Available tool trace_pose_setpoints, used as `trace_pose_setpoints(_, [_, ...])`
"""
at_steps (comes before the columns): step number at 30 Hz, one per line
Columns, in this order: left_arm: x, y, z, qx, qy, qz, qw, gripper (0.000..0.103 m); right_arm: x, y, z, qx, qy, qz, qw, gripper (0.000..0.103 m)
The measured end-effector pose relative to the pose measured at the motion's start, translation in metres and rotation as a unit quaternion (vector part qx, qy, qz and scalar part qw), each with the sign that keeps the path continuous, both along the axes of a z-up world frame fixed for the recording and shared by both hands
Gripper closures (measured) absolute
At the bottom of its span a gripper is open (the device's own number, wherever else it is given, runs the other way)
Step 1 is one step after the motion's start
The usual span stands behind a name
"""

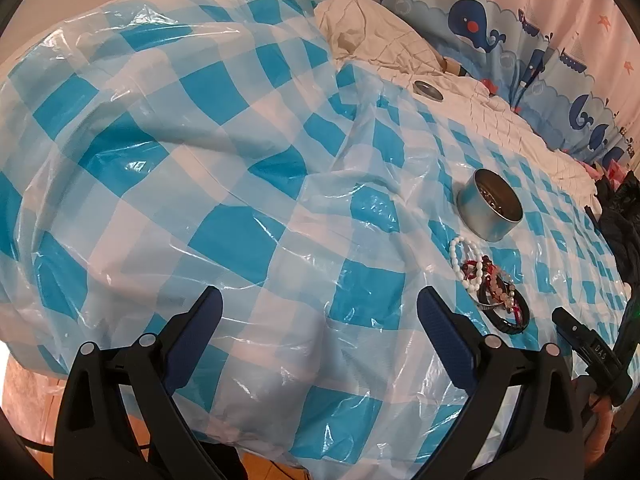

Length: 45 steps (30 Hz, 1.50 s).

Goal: Organize jewelry

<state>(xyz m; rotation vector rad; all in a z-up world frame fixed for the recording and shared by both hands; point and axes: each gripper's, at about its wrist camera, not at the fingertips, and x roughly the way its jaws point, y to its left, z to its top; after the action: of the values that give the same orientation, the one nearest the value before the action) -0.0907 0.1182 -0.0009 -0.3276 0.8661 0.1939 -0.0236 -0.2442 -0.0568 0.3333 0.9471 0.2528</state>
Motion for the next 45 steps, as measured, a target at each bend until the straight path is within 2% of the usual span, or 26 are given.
trace_pose_setpoints(45, [0.0031, -0.005, -0.0063, -0.007, 0.008, -0.004, 0.9999, 0.009, 0.0024, 0.0014, -0.0043, -0.03, -0.009, 0.003, 1.0, 0.007])
